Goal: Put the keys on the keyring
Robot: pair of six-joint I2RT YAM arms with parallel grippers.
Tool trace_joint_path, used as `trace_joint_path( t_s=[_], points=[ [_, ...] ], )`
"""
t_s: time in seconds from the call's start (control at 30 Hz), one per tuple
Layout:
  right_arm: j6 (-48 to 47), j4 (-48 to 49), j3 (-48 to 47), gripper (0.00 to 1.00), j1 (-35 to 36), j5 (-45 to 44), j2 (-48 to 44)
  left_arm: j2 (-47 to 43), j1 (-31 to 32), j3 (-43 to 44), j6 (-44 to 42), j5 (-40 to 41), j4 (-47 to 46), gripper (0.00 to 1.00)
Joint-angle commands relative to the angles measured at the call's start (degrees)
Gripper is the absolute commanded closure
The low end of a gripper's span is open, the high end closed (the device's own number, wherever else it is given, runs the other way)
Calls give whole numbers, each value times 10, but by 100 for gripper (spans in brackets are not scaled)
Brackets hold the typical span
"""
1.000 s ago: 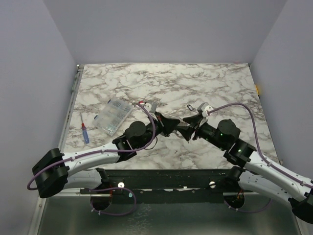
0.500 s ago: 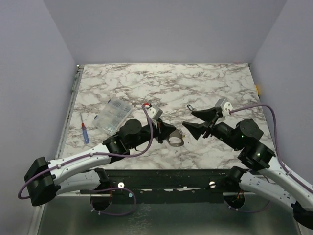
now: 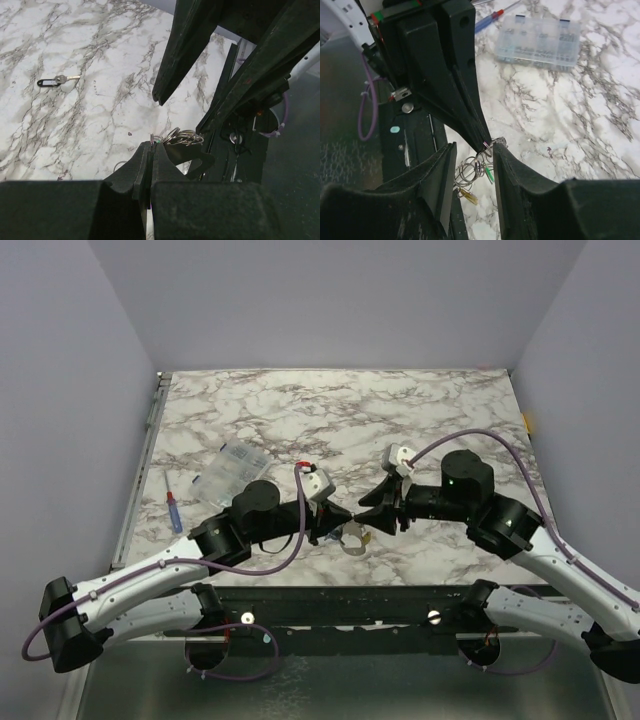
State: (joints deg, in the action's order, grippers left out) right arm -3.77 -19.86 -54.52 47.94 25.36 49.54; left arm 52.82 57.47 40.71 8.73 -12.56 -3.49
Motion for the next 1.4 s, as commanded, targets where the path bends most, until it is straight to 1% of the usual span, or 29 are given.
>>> trace_joint_path(
  t_s=[0.0, 0.13, 0.27, 0.43, 0.57, 0.67, 0.77, 0.87, 1.03, 1.23, 1.37],
  points=[
    [-32, -67, -42, 59, 2, 78, 27, -30, -1, 39, -41, -34, 69, 100],
    [-34, -36, -46, 62, 3, 94, 41, -41, -1, 44, -48, -45, 90, 100],
    [-34, -11, -55, 65, 3, 61, 56, -50, -1, 43, -54, -56, 102, 100],
    [-33, 18, -51, 65, 2, 36, 70, -68, -1, 36, -58, -57, 109, 100],
    [-40, 12, -48, 67, 2, 45, 98, -75, -1, 27, -59, -46, 110, 100],
    [-34, 12, -43, 68, 2, 26, 103, -87, -1, 19, -66, -45, 113, 100],
    [-30, 27, -32, 67, 2, 68, 77, -109, -2, 17, -84, -56, 126, 100],
    [-33, 23, -40, 66, 2, 104, 62, -131, -2, 17, -125, -76, 137, 100],
    [-28, 13, -56, 67, 2, 166, 90, -142, -2, 30, -150, -106, 157, 100],
    [7, 64, -41, 70, 2, 196, 102, -131, -2, 43, -159, -110, 167, 100],
    [17, 71, -36, 71, 2, 215, 104, -128, -2, 48, -159, -96, 167, 100]
  ],
)
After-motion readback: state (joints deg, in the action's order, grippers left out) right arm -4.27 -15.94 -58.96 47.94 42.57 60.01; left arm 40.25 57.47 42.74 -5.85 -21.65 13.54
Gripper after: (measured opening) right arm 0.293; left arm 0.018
